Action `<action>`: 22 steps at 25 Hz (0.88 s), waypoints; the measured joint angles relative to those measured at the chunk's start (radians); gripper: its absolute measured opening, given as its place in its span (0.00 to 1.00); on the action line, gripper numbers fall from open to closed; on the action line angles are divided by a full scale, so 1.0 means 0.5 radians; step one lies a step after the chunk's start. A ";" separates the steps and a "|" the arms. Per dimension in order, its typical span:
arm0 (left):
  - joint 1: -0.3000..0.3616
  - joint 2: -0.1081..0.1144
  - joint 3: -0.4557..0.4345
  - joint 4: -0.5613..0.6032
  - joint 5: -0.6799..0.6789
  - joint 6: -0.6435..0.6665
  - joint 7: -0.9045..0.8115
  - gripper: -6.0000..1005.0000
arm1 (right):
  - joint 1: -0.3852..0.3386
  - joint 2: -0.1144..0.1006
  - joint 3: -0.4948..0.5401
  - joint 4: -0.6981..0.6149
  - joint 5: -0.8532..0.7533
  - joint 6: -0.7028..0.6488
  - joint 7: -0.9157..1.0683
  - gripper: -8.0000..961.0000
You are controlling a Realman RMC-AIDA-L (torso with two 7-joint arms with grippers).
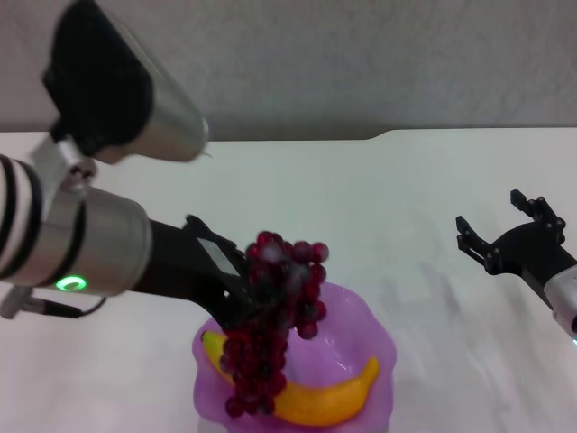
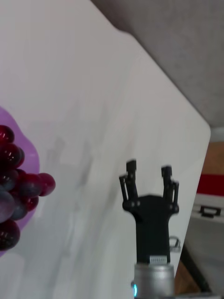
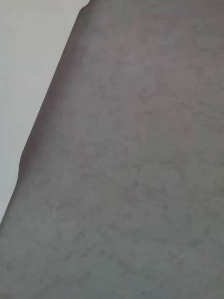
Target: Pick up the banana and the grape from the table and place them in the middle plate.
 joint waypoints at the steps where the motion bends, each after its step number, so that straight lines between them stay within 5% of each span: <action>1: -0.005 -0.001 0.032 -0.038 0.004 0.032 0.002 0.33 | 0.000 0.000 0.000 0.000 0.000 0.000 0.000 0.92; 15: -0.249 0.000 0.190 -1.022 0.136 0.476 0.030 0.33 | 0.004 0.000 0.000 -0.002 0.002 0.000 0.000 0.92; 22: -0.311 -0.005 0.374 -1.162 0.161 0.639 -0.010 0.39 | 0.006 0.000 0.000 -0.005 0.004 0.000 0.000 0.92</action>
